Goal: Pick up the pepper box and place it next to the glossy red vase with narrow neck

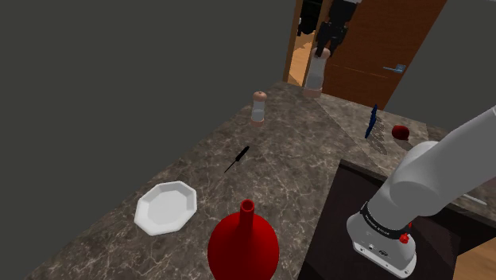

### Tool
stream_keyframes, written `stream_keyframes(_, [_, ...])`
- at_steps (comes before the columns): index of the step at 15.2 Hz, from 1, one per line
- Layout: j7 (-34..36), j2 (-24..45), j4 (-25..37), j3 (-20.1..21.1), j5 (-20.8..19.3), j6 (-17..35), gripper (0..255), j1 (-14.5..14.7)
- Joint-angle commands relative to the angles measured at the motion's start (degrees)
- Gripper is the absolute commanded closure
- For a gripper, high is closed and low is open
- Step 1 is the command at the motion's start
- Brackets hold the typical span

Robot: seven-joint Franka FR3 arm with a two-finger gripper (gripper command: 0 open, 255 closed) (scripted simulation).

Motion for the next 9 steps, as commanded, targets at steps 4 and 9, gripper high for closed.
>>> stream_keyframes(4, [0.34,1.27,5.21,-0.09,0.44,-4.0,255,0.2])
stream_keyframes(9, [0.42,3.09,11.04,-0.42,1.05,-8.12,255,0.34])
